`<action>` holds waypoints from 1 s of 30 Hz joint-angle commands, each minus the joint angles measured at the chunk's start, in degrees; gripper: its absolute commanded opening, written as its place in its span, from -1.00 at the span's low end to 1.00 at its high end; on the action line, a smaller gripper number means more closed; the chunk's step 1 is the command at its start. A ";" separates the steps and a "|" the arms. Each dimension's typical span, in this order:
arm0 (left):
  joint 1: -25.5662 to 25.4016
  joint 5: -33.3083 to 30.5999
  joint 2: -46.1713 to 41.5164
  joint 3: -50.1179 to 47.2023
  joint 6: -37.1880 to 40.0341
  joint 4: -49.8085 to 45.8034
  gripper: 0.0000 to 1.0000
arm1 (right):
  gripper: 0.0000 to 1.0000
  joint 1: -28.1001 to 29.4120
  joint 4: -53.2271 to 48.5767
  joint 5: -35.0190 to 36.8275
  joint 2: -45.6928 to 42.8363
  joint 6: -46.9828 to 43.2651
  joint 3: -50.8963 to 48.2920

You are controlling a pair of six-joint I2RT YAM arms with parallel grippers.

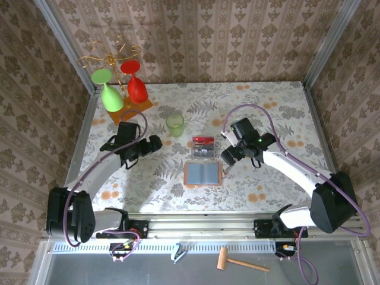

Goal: Take the credit cards out of the card holder

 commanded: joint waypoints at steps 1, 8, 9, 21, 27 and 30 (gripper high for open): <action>1.78 -9.22 -2.36 -1.06 4.19 -0.94 1.00 | 1.00 -1.89 10.89 6.89 -1.19 5.65 -4.30; 5.84 -20.62 -6.55 -5.02 13.52 6.01 1.00 | 1.00 -7.05 25.31 11.93 -0.95 7.70 -13.35; 6.06 -22.68 -7.24 -6.49 15.85 8.57 1.00 | 1.00 -8.18 27.81 12.01 -0.95 8.46 -14.68; 8.88 -24.07 -8.15 -23.04 31.04 45.49 1.00 | 1.00 -18.01 52.49 10.21 0.58 14.01 -24.37; 10.97 -19.16 0.66 -26.31 31.36 61.82 1.00 | 1.00 -19.10 62.51 7.86 2.23 12.90 -26.39; 11.68 -16.36 4.81 -23.78 33.05 62.22 1.00 | 1.00 -19.52 65.26 8.26 2.51 11.67 -26.87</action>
